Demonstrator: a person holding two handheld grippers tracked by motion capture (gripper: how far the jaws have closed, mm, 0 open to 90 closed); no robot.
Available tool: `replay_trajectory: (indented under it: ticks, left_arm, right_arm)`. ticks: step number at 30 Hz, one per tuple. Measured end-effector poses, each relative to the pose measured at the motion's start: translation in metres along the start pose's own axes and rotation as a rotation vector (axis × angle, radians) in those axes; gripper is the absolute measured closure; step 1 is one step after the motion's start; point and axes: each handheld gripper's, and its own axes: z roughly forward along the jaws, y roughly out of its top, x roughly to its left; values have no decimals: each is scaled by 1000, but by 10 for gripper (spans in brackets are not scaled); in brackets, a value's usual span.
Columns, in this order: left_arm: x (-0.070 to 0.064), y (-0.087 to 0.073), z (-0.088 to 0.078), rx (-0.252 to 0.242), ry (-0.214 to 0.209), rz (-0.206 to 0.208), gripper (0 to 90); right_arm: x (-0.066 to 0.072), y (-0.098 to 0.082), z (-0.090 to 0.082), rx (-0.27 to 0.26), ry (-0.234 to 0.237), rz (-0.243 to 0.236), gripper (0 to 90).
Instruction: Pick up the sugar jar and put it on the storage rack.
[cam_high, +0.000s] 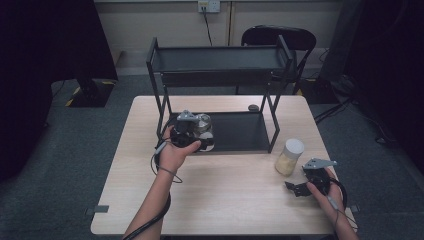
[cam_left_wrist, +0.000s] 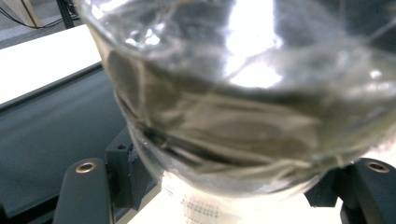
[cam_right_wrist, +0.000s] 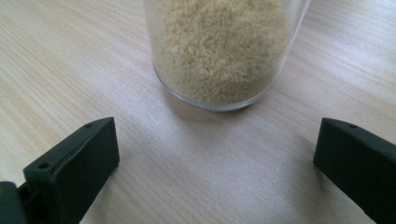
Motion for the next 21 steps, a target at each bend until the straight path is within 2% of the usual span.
replay_trajectory:
  ticks: [21]
  left_arm:
    - [1,36,-14,18,28,15,311]
  right_arm:
    - [0,0,0,0,0,0,0]
